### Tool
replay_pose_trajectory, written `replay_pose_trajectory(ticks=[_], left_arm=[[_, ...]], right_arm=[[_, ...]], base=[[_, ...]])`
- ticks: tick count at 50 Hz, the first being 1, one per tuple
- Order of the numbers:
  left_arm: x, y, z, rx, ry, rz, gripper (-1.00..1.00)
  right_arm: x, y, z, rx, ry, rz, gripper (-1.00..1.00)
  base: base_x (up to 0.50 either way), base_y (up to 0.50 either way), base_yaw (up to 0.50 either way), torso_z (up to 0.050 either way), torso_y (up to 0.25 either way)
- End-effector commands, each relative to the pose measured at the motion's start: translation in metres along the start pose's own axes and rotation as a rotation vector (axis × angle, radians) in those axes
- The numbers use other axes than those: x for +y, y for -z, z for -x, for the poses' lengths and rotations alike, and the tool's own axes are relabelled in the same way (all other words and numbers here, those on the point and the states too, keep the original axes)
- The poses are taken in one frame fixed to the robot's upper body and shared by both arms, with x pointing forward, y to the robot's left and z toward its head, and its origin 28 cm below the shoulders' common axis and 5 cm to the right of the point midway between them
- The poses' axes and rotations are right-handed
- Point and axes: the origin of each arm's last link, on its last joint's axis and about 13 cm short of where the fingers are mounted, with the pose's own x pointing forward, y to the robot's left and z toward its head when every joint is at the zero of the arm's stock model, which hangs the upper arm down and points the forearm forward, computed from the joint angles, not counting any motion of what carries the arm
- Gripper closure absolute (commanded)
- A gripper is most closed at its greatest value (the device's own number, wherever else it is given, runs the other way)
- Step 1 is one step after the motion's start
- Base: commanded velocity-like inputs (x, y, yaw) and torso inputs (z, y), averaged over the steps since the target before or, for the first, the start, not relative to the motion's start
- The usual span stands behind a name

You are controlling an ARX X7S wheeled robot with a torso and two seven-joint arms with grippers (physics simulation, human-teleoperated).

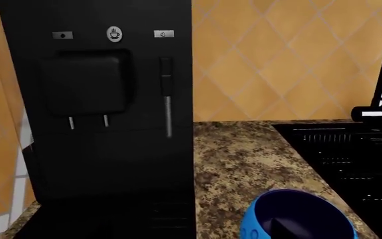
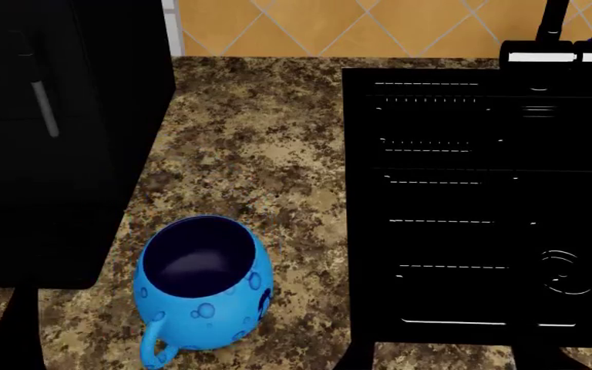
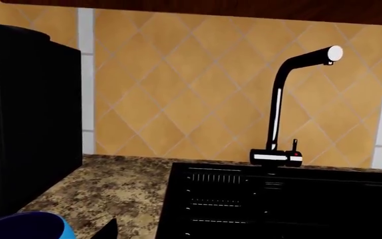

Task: Pick the mug from under the coffee machine dispenser and place it on the counter.

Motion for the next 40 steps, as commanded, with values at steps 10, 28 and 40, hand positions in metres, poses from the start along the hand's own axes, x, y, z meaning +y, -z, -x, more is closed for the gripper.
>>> replay_pose_trajectory(ticks=[10,28,40], left_arm=[[0.007,-0.01,0.006,-0.033,-0.045,0.0,-1.0],[0.008,-0.022,0.014,-0.071,-0.038,0.001,-1.0],[0.01,-0.028,0.018,-0.096,-0.039,-0.001,-1.0]], right_arm=[[-0.004,-0.012,0.005,-0.032,0.013,0.016,-1.0],[-0.007,-0.028,0.01,-0.078,0.016,0.029,-1.0],[-0.01,-0.034,0.013,-0.097,0.025,0.038,-1.0]], base=[[0.0,0.0,0.0,0.0,0.0],[0.0,0.0,0.0,0.0,0.0],[0.0,0.0,0.0,0.0,0.0]])
